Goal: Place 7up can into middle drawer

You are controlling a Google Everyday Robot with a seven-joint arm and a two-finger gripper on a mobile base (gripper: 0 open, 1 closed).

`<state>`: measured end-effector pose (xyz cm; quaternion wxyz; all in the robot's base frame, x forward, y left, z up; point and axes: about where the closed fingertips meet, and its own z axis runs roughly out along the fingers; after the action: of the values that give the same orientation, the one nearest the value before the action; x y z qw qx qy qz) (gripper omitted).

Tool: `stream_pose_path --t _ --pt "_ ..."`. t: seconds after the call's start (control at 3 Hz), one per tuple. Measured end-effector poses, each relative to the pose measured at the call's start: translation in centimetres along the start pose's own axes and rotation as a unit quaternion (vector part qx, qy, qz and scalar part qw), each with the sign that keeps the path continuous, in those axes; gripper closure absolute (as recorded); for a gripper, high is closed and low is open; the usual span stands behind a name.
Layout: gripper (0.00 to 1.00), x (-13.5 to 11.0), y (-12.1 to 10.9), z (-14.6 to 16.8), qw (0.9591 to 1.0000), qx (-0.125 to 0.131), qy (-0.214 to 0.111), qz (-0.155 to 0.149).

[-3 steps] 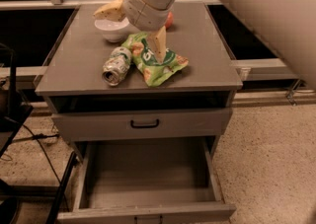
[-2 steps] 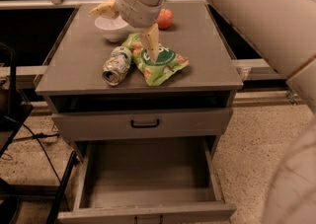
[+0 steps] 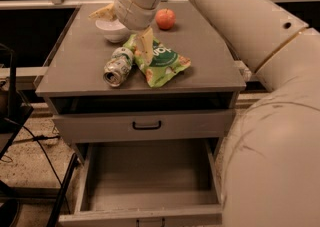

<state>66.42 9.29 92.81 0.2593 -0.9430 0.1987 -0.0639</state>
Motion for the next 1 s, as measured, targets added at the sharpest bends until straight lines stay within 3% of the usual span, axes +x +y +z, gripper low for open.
stream_pose_path --t 0.67,1.0 --pt "0.00 0.5 0.2 2.3 0.9995 0.012 -0.027 0.011" --pt "0.19 0.5 0.2 2.6 0.9994 0.012 -0.030 0.011"
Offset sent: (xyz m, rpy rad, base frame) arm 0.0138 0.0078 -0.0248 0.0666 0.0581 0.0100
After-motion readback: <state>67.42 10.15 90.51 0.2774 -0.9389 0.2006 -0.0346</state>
